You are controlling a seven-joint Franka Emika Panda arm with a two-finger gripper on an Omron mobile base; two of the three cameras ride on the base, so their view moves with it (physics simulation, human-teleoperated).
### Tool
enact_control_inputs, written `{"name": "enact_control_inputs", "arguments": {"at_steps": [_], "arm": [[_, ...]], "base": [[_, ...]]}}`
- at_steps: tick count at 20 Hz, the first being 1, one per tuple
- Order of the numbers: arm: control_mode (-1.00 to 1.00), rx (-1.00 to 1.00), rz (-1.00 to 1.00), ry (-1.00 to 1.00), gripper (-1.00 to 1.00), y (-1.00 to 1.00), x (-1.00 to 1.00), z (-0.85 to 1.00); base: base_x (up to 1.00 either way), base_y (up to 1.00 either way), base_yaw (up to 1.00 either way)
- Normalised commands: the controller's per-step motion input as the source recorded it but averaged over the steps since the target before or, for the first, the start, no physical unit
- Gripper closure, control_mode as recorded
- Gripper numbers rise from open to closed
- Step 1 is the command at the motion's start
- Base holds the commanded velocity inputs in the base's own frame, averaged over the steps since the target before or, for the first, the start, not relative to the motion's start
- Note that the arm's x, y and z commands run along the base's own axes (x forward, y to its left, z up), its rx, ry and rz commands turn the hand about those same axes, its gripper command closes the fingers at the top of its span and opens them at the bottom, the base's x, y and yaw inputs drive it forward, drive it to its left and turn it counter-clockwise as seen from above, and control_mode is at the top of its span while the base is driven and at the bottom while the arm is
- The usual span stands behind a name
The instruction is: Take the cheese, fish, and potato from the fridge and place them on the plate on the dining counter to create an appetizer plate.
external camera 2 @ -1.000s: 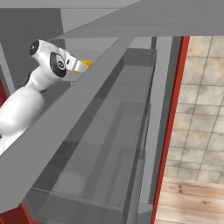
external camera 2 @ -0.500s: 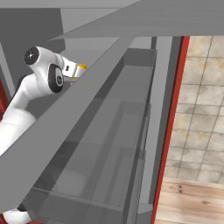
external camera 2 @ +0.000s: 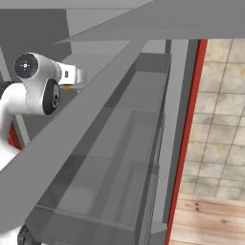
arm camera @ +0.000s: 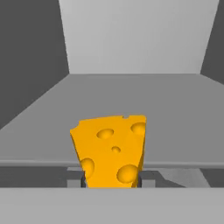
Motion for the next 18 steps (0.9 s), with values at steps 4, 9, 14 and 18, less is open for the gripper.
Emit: {"name": "enact_control_inputs", "arguments": {"at_steps": [4,9,14,18], "arm": [[-1.00,-0.13,0.11,0.00,1.00,0.08,-1.00,0.51],[-1.00,-0.05,0.00,0.00,1.00,-0.03,-0.96,0.40],[-1.00,0.00,0.00,0.00,1.00,-0.07,-0.85,0.32],[1.00,0.00,0.00,0.00,1.00,0.00,-0.60,0.17]], "base": [[0.00,0.00,0.00],[0.00,0.00,0.00],[0.00,0.00,0.00],[-0.19,0.00,0.00]]}}
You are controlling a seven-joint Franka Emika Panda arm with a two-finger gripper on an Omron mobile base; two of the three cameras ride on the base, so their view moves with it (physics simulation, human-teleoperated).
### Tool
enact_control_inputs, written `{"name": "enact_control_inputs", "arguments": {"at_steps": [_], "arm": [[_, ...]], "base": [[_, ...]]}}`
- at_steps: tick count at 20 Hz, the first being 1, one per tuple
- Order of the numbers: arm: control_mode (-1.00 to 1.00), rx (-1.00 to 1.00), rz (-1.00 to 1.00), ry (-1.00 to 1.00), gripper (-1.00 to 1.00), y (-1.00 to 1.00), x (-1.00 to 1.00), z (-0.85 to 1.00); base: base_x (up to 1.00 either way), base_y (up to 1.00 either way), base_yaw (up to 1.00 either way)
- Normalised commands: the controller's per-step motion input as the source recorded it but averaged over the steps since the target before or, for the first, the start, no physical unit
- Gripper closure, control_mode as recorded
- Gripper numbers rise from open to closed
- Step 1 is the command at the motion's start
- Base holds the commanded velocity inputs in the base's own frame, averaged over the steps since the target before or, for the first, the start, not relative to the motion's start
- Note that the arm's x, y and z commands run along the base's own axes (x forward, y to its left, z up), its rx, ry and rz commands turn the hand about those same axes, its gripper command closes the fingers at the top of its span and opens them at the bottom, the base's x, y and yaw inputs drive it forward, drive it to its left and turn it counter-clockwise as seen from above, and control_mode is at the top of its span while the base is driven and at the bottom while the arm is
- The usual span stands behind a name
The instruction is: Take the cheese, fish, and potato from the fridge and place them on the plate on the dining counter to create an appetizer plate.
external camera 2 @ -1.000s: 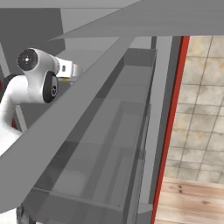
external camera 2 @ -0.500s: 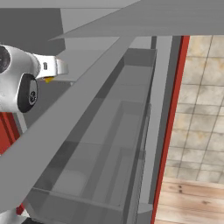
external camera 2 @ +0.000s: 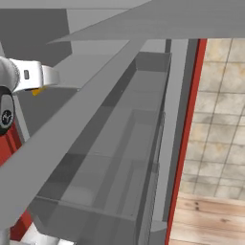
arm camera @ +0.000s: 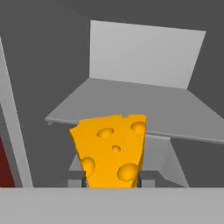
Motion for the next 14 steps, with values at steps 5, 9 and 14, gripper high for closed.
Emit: {"name": "enact_control_inputs", "arguments": {"at_steps": [5,9,14], "arm": [[1.00,0.00,0.00,0.00,1.00,0.00,0.00,0.00],[1.00,0.00,0.00,0.00,1.00,0.00,0.00,0.00],[1.00,0.00,0.00,0.00,1.00,0.00,0.00,0.00]], "base": [[-0.64,-0.07,0.00],[-0.45,-0.23,0.00],[-0.59,-0.25,0.00]]}}
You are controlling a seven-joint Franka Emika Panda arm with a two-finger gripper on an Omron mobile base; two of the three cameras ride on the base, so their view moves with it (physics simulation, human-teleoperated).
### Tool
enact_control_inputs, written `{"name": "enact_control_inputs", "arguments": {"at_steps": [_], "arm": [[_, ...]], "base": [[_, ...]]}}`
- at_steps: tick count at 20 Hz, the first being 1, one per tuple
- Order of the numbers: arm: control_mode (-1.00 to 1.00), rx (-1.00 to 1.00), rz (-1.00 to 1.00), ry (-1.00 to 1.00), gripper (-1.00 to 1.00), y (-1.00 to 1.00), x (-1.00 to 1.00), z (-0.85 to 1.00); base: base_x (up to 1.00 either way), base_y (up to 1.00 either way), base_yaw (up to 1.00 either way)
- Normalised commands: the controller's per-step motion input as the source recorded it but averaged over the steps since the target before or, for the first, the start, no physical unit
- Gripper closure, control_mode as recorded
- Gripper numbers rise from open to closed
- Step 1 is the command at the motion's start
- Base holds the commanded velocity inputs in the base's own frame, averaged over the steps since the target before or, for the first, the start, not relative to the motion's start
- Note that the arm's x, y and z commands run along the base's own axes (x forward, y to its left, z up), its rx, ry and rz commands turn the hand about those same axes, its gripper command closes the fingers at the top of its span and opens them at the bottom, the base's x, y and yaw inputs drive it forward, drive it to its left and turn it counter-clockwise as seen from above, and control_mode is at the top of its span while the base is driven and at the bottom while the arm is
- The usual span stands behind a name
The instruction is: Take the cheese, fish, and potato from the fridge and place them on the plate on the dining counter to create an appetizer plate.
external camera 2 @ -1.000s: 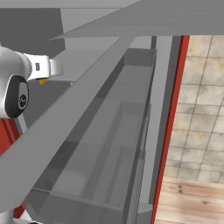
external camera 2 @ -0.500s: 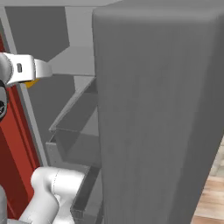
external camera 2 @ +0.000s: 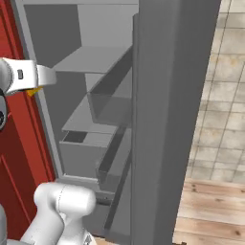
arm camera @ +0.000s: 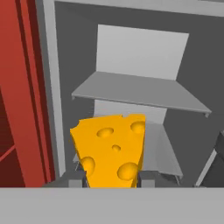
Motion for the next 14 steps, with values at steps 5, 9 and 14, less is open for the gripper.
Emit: {"name": "enact_control_inputs", "arguments": {"at_steps": [5,9,14], "arm": [[1.00,0.00,0.00,0.00,1.00,0.00,0.00,0.00],[1.00,0.00,0.00,0.00,1.00,0.00,0.00,0.00],[1.00,0.00,0.00,0.00,1.00,0.00,0.00,0.00]], "base": [[-1.00,-0.45,0.01],[-1.00,-0.50,0.00],[-1.00,-0.55,0.00]]}}
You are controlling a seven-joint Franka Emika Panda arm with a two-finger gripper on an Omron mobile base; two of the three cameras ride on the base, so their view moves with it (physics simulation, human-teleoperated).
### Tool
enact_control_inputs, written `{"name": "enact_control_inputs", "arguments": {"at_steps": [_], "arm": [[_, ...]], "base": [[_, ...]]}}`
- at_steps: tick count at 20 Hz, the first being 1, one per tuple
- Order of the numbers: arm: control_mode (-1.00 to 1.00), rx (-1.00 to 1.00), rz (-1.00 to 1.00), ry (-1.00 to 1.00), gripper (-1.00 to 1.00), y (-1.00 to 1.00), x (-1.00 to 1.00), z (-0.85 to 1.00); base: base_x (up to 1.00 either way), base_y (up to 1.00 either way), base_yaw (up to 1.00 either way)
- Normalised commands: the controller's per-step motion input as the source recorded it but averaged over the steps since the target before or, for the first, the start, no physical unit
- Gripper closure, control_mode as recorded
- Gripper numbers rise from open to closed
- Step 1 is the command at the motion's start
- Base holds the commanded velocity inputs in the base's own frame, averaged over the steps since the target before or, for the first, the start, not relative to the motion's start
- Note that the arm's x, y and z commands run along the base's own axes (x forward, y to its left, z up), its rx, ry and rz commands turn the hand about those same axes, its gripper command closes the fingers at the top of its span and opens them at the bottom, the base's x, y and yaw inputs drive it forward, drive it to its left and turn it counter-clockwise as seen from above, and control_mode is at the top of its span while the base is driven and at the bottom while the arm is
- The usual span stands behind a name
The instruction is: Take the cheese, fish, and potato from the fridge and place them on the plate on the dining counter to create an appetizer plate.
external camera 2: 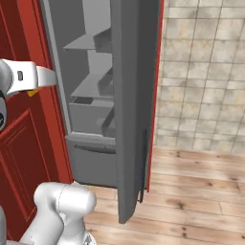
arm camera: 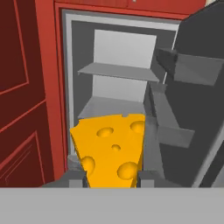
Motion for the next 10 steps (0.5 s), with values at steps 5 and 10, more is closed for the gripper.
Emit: {"name": "enact_control_inputs", "arguments": {"at_steps": [5,10], "arm": [[1.00,0.00,0.00,0.00,1.00,0.00,0.00,0.00],[1.00,0.00,0.00,0.00,1.00,0.00,0.00,0.00]], "base": [[-1.00,-0.70,0.00],[-0.83,-0.90,0.00]]}}
